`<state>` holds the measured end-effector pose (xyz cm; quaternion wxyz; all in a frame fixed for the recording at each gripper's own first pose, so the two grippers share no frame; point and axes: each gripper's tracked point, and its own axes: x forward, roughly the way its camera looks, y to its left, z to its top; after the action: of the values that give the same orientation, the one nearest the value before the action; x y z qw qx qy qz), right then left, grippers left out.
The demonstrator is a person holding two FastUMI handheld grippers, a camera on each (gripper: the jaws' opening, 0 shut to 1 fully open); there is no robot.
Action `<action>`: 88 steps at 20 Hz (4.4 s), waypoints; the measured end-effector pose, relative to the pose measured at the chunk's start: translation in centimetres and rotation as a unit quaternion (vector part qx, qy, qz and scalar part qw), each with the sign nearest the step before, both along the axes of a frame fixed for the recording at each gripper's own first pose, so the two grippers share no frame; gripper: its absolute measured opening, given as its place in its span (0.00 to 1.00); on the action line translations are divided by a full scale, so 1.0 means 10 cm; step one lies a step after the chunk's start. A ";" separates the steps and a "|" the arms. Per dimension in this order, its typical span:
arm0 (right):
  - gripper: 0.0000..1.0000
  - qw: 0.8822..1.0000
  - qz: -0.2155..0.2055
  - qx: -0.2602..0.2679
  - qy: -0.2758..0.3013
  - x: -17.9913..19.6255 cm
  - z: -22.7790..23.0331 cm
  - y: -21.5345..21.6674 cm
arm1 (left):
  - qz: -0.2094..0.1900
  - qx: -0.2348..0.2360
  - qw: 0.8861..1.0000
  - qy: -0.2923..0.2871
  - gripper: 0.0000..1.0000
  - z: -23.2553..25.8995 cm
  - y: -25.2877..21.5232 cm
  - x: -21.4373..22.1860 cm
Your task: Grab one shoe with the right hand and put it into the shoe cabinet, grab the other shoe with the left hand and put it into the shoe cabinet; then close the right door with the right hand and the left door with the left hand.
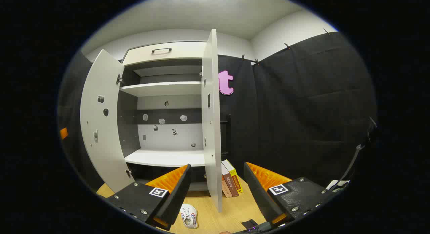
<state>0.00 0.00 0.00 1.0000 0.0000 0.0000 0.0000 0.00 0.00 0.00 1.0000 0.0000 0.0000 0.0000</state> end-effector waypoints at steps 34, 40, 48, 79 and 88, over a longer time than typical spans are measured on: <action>0.94 0.991 0.083 -0.048 0.091 0.51 -1.97 0.99 | 0.024 0.011 1.000 0.013 0.99 -0.05 0.14 -0.08; 0.94 0.976 0.101 -0.074 0.180 0.70 -3.04 1.09 | 0.045 0.028 0.999 0.002 0.98 0.10 0.23 -0.10; 0.89 0.943 0.104 -0.092 0.301 0.86 -4.18 1.00 | 0.065 0.049 0.996 -0.020 1.00 0.36 0.13 -0.01; 0.00 0.905 0.147 -0.028 0.399 0.88 -4.19 1.20 | 0.090 0.060 0.994 0.018 0.99 -0.02 -0.41 0.07; 0.00 0.941 0.114 -0.012 0.319 1.08 -2.75 1.39 | 0.036 0.050 0.998 0.020 0.99 -0.28 -0.46 0.27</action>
<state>10.79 13.92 -27.51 0.9406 -0.0119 0.3194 0.1144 2.72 -4.57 -2.79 0.9979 0.0497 0.0202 0.0363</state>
